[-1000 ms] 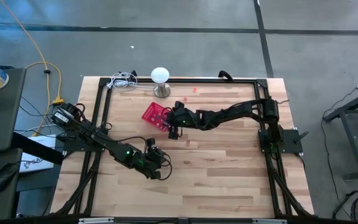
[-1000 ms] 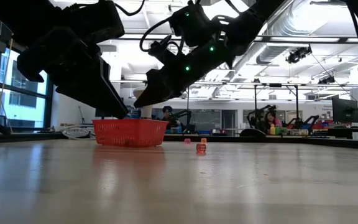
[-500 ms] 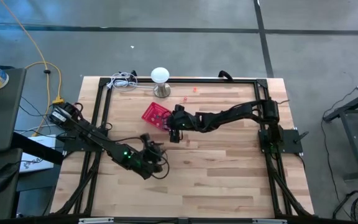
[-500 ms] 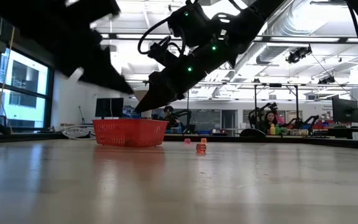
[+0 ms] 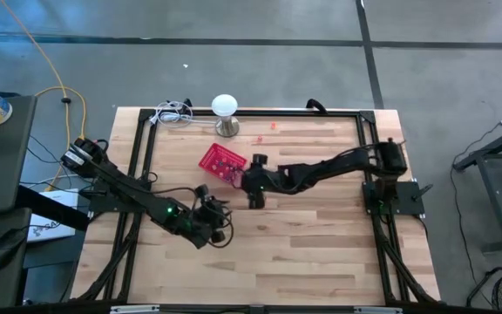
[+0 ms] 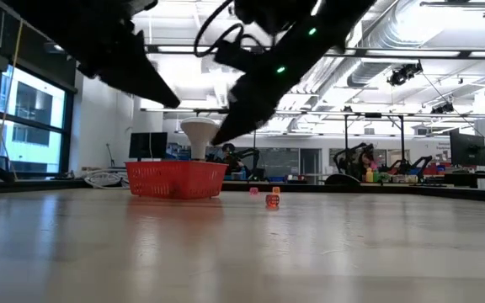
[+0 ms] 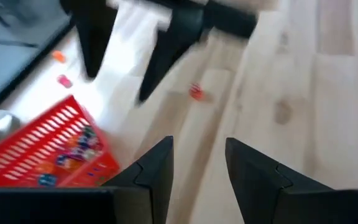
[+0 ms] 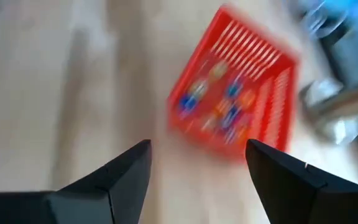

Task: Pick & Place Dice
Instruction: Put the red die into the red basket

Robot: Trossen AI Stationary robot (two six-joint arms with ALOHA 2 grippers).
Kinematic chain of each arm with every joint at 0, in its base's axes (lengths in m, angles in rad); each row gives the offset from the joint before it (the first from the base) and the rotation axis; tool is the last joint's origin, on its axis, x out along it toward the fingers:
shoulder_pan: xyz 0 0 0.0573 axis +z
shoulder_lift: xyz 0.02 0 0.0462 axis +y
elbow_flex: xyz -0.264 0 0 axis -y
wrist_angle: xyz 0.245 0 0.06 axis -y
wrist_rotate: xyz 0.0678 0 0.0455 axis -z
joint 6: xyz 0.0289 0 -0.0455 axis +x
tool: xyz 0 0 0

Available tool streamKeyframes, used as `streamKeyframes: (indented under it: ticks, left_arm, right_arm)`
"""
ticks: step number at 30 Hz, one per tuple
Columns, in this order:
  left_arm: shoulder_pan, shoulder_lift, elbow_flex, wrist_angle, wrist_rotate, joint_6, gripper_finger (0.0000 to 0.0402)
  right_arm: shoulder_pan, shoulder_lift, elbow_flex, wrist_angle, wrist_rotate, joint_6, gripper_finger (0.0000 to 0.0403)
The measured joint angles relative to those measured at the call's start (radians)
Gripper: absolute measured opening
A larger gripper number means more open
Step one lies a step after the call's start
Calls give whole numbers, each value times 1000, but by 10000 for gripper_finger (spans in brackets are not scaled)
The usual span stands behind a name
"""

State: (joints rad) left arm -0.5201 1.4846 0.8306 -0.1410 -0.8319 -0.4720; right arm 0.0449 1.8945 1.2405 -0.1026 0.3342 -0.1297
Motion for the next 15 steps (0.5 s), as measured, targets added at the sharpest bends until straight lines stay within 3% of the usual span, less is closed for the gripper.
streamKeyframes:
  ticks: [7, 11, 15]
  left_arm:
    - [0, 0, 0, -10, 54, -13, 139]
    - [0, 0, 0, -13, 93, -31, 139]
    - [-12, 0, 0, -17, 115, -52, 139]
  right_arm:
    - [76, -60, -2, -329, -45, 166, 252]
    - [112, -60, -49, -367, -54, 221, 252]
    - [139, -59, -126, -274, -52, 275, 252]
